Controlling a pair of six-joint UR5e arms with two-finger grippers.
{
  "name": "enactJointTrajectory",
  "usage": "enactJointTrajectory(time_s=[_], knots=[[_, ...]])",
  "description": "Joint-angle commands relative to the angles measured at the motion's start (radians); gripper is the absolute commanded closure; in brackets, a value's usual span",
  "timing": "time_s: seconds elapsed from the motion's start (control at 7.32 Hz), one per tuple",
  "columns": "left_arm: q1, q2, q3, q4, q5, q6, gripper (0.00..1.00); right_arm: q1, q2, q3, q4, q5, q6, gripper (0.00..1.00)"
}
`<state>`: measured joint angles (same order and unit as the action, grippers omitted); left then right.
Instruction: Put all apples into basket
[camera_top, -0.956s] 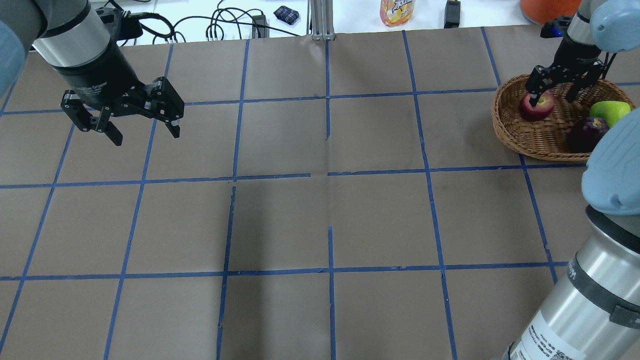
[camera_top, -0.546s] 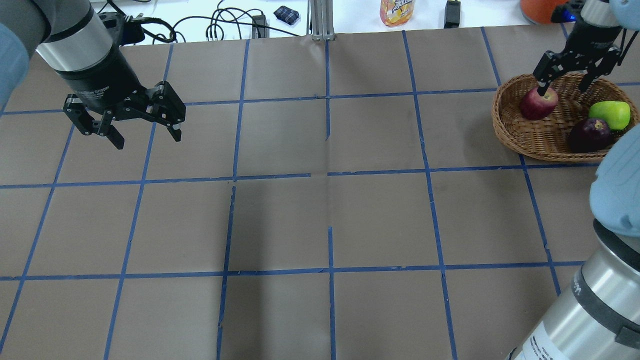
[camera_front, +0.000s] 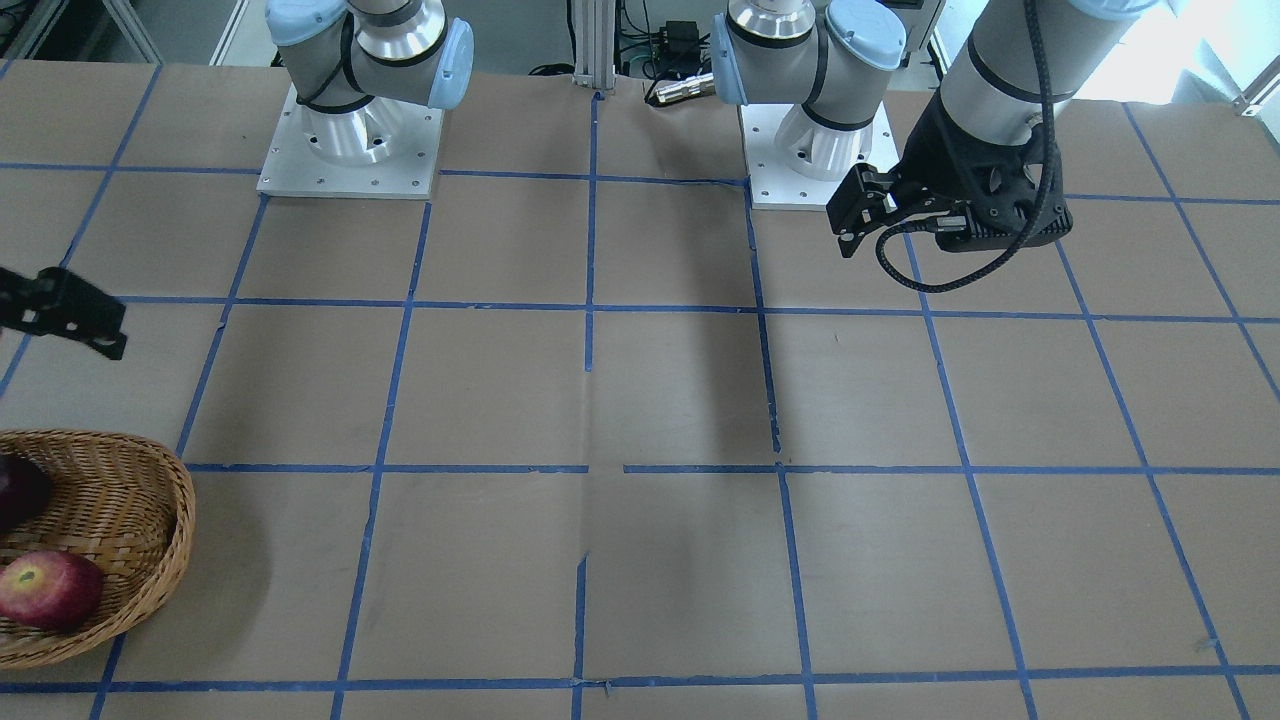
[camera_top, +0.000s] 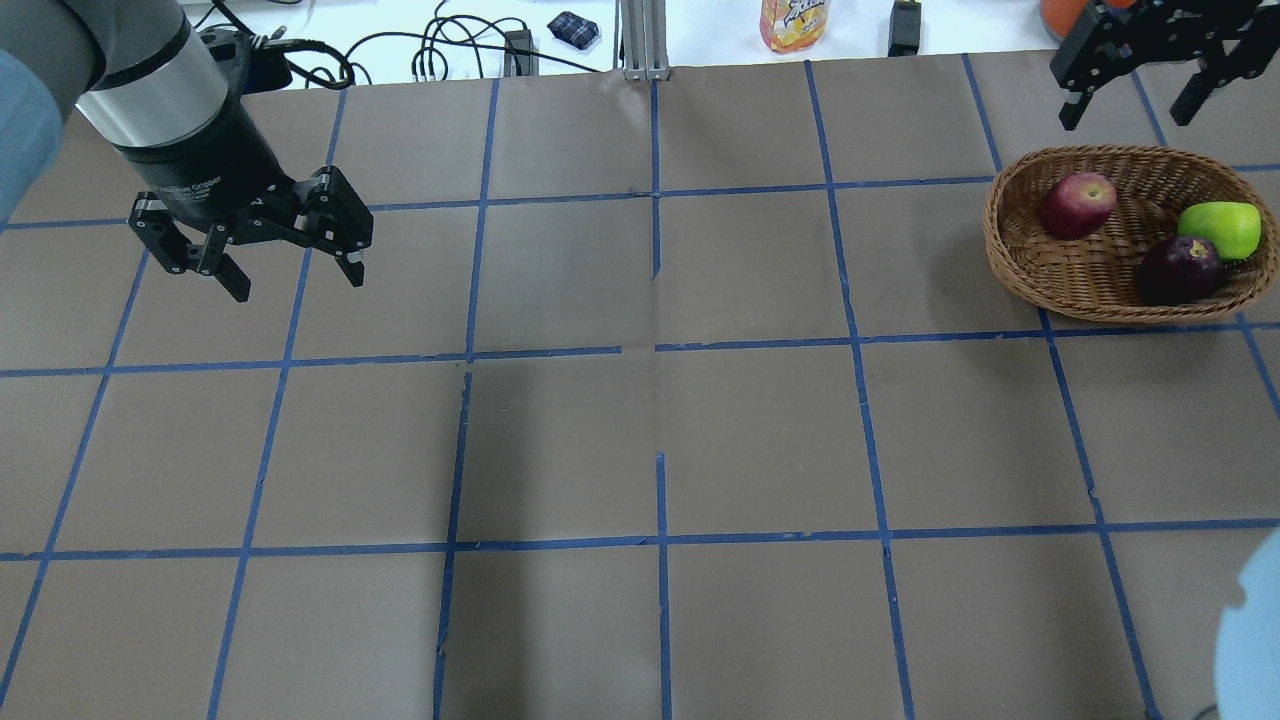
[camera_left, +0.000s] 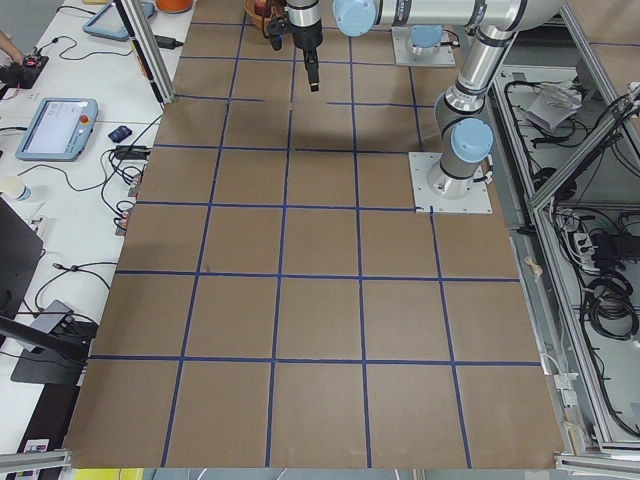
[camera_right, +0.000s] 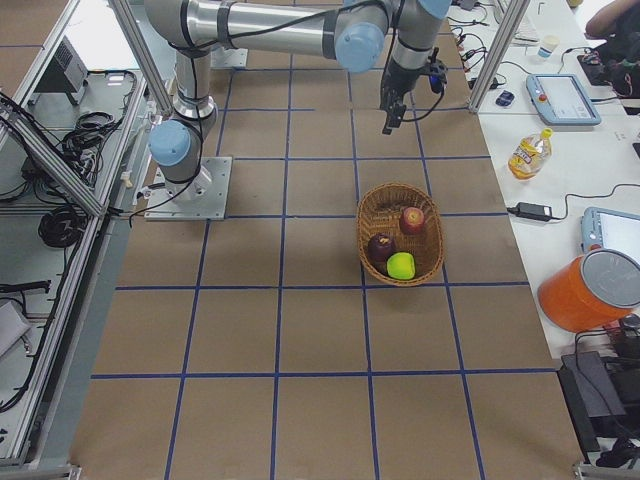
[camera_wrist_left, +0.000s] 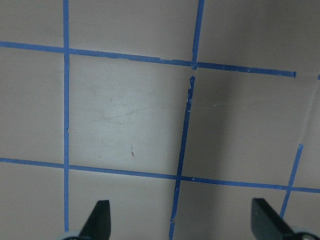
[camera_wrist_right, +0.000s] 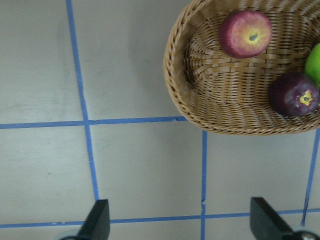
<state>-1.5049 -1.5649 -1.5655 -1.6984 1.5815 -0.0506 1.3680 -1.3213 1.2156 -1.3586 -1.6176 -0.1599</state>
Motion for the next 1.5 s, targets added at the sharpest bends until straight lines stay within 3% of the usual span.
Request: enactJointTrajectory(time_s=[0.0,0.27,0.68,0.96,1.37], knots=[[0.0,0.0,-0.001,-0.001,0.0,0.0,0.0,0.144,-0.105,0.097,0.006,0.005,0.228,0.0],[0.0,0.0,-0.001,-0.001,0.0,0.0,0.0,0.198,-0.151,0.223,-0.054,0.008,0.261,0.0],[0.0,0.0,-0.002,-0.003,0.0,0.0,0.0,0.198,-0.205,0.304,-0.071,0.01,0.249,0.0],[0.0,0.0,-0.002,-0.004,0.0,0.0,0.0,0.197,-0.213,0.295,-0.141,0.008,0.253,0.0],[0.0,0.002,-0.013,-0.004,0.002,0.0,0.0,0.197,-0.219,0.298,-0.14,0.005,0.261,0.0]])
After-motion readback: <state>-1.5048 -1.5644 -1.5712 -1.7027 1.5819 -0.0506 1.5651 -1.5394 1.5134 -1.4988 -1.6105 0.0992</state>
